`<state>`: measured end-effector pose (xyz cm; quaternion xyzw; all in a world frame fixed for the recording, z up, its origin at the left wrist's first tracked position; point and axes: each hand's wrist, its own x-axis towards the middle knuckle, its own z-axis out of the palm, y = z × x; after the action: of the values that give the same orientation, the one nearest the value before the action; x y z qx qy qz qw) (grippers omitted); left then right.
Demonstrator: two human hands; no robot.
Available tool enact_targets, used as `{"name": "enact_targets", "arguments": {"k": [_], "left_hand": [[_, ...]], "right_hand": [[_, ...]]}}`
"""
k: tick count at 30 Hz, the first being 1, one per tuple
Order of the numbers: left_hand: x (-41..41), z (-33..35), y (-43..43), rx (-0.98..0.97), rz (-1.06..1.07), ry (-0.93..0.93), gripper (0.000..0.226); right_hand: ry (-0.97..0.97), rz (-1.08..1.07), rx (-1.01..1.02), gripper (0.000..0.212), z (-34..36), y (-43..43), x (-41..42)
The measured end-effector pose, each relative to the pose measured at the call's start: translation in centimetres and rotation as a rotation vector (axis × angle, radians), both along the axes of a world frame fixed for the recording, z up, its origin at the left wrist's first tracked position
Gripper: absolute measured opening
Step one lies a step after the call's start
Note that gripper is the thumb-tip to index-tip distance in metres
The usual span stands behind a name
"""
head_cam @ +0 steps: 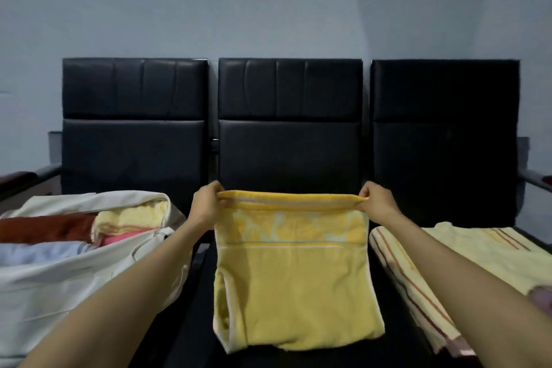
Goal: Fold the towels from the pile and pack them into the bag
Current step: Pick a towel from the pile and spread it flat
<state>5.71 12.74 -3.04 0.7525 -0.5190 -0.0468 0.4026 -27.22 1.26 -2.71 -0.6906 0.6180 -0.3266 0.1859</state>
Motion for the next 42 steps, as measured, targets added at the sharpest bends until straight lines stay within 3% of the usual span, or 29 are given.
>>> {"name": "enact_targets", "arguments": {"k": [4,6,8,11,13,15,18,21,26,29,34,38,42], "left_hand": [[-1.5,7.1,3.2,-0.401,0.041,0.002,0.007],[-2.1,9.6,5.1,-0.570,0.053,-0.010,0.012],[-2.0,10.8,6.4,-0.499,-0.003,-0.020,0.014],[-1.5,10.8,8.1,0.018,-0.110,-0.140,0.018],[-1.8,11.4,9.3,-0.131,-0.065,-0.051,0.013],[-2.7,13.0,10.2,-0.363,-0.027,0.086,0.006],[-3.2,15.3,10.9,-0.441,-0.060,0.107,0.005],[-2.7,15.6,10.9,-0.403,-0.076,0.101,0.003],[-1.4,11.5,10.1,0.004,-0.088,0.110,0.010],[-1.3,9.9,8.8,-0.142,-0.009,0.089,0.010],[-2.0,10.6,7.7,-0.389,-0.009,0.157,0.010],[-2.2,8.7,7.8,-0.312,-0.018,0.198,0.009],[-1.9,4.2,8.5,-0.188,-0.032,0.308,0.013]], "right_hand": [[-0.107,-0.003,-0.349,0.021,8.0,4.1,-1.1],[-0.168,0.021,-0.564,0.020,10.8,6.8,-1.6],[-0.159,0.032,-0.648,0.023,12.0,8.5,-2.1],[0.148,0.093,-0.263,0.020,11.9,9.6,-3.0],[0.117,0.080,-0.143,0.020,12.0,10.3,-3.5],[-0.102,0.024,-0.253,0.021,13.1,11.2,-3.8],[-0.162,-0.004,-0.378,0.023,15.1,12.1,-3.9],[-0.139,0.014,-0.379,0.023,15.7,12.0,-3.8],[0.013,0.070,-0.097,0.014,12.9,10.8,-4.1],[-0.035,0.026,-0.066,0.016,10.8,9.7,-3.9],[-0.235,-0.046,-0.276,0.015,10.9,8.9,-3.1],[-0.216,0.010,-0.263,0.018,10.1,9.6,-2.8],[-0.213,0.089,-0.051,0.017,6.7,10.0,-3.1]]}}
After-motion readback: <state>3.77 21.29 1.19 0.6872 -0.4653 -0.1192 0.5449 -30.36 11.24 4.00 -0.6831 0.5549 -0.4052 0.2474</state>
